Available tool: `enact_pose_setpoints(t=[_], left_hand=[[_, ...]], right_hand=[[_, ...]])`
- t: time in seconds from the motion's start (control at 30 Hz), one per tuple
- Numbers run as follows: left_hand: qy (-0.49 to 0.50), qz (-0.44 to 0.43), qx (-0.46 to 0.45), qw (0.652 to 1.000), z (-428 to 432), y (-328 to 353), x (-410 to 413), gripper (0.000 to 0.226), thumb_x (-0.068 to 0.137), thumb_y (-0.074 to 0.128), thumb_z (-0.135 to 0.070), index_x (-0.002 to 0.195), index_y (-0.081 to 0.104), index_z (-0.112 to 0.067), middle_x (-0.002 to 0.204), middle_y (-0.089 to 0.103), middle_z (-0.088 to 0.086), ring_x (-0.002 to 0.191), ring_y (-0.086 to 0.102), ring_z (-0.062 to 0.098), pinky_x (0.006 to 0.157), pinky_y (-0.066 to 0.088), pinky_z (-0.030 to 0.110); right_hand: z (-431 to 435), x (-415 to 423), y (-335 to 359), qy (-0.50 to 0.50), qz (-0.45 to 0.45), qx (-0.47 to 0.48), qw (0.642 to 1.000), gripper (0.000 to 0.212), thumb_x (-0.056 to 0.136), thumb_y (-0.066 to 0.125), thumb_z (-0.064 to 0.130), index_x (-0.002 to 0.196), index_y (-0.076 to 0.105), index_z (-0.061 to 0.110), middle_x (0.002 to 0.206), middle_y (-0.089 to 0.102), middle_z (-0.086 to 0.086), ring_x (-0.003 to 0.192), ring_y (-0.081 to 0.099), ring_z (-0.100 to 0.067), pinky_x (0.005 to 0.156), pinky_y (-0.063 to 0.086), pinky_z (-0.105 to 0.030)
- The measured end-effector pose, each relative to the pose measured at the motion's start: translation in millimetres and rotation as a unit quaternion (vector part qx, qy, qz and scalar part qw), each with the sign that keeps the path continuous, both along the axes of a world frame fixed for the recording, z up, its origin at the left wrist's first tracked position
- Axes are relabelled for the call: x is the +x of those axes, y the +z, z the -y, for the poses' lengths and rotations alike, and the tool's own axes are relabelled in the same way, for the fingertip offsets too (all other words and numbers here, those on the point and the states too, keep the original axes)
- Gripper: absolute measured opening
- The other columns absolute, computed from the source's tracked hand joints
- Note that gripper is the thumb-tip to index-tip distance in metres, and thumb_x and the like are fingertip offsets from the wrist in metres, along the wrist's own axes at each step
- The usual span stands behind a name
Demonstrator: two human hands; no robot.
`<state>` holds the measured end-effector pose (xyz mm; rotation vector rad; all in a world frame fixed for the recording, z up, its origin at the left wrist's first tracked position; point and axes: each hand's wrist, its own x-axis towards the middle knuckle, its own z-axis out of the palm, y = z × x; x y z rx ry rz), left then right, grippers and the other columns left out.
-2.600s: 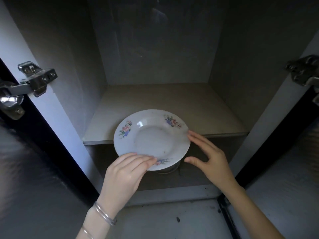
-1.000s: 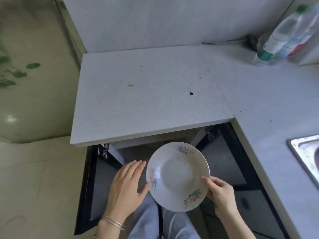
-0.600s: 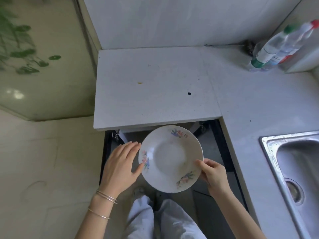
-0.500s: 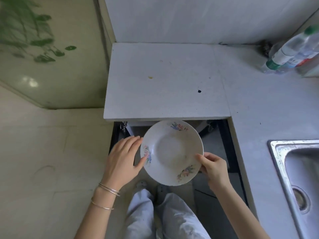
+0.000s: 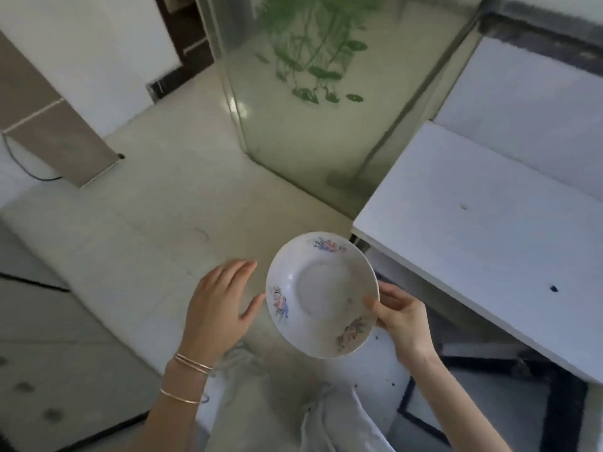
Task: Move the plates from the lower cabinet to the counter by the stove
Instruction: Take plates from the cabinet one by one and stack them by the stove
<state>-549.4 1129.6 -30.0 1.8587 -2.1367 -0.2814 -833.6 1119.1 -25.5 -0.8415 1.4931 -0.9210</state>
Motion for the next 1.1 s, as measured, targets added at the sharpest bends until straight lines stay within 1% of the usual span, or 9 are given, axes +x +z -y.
enact_pose_setpoints(t=[0.13,0.27,0.4,0.5,0.57,0.63,0.8,0.93,1.1], left_hand=[[0.106,-0.002,-0.001,0.994,-16,0,78,0.053,0.086,0.044,-0.042,0.123,0.060,-0.008,0.123,0.061,0.006,0.115,0.055,0.025,0.093,0.042,0.037],[0.180,-0.005,-0.007,0.984,-28,6,166,0.054,0.089,0.042,-0.044,0.125,0.058,-0.007,0.122,0.061,0.008,0.115,0.055,0.027,0.092,0.046,0.044],[0.248,0.008,-0.018,0.969,-38,12,253,0.059,0.094,0.032,-0.050,0.124,0.059,-0.007,0.121,0.062,0.006,0.114,0.055,0.025,0.095,0.043,0.038],[0.290,0.017,-0.033,0.956,-43,19,309,0.063,0.096,0.025,-0.053,0.123,0.060,-0.008,0.120,0.063,0.005,0.113,0.055,0.023,0.098,0.036,0.031],[0.316,0.015,-0.050,0.947,-48,23,342,0.062,0.096,0.026,-0.053,0.123,0.060,-0.008,0.120,0.063,0.005,0.111,0.055,0.022,0.096,0.042,0.036],[0.349,0.012,-0.056,0.935,-56,25,371,0.061,0.096,0.026,-0.052,0.123,0.059,-0.008,0.120,0.063,0.006,0.111,0.054,0.022,0.094,0.047,0.040],[0.441,0.016,-0.035,0.897,-81,22,427,0.063,0.095,0.022,-0.055,0.126,0.058,-0.012,0.124,0.061,0.003,0.116,0.052,0.021,0.098,0.038,0.033],[0.518,0.031,-0.035,0.854,-98,13,470,0.056,0.092,0.034,-0.049,0.125,0.059,-0.011,0.123,0.061,0.005,0.116,0.053,0.023,0.098,0.040,0.037],[0.595,0.074,-0.034,0.800,-96,15,520,0.058,0.096,0.028,-0.049,0.119,0.063,-0.008,0.117,0.064,0.007,0.112,0.056,0.026,0.095,0.039,0.038]], right_hand=[[44,85,-2,0.089,0.004,-0.014,0.996,0.025,0.081,0.064,-0.003,0.101,0.069,0.011,0.092,0.073,-0.004,0.082,0.070,-0.021,0.067,0.060,-0.035],[84,181,-2,0.152,-0.004,-0.031,0.988,0.021,0.081,0.063,-0.002,0.092,0.071,0.014,0.076,0.074,0.005,0.070,0.067,-0.011,0.054,0.052,-0.021],[113,288,2,0.240,-0.064,-0.096,0.964,0.016,0.080,0.064,0.018,0.093,0.071,0.022,0.085,0.073,0.006,0.080,0.065,-0.010,0.067,0.048,-0.025],[129,369,11,0.275,-0.081,-0.129,0.949,0.028,0.071,0.063,0.038,0.097,0.068,0.030,0.090,0.073,0.007,0.081,0.068,-0.011,0.069,0.053,-0.030],[136,421,17,0.306,-0.076,-0.147,0.937,0.022,0.078,0.065,0.027,0.098,0.063,0.038,0.092,0.071,0.002,0.078,0.069,-0.017,0.064,0.055,-0.029],[140,469,22,0.347,-0.045,-0.151,0.924,0.035,0.085,0.062,0.010,0.096,0.061,0.043,0.090,0.070,0.000,0.079,0.068,-0.022,0.059,0.055,-0.029],[153,567,27,0.436,-0.032,-0.146,0.888,0.036,0.084,0.063,0.009,0.101,0.066,0.040,0.090,0.072,-0.005,0.080,0.069,-0.024,0.064,0.058,-0.047],[167,642,23,0.507,-0.007,-0.117,0.854,0.035,0.086,0.060,0.002,0.108,0.064,0.029,0.091,0.073,-0.007,0.073,0.069,-0.018,0.058,0.058,-0.037],[195,739,19,0.578,0.030,-0.080,0.812,0.035,0.086,0.058,-0.001,0.109,0.064,0.024,0.087,0.073,-0.006,0.069,0.067,-0.013,0.053,0.053,-0.026]])
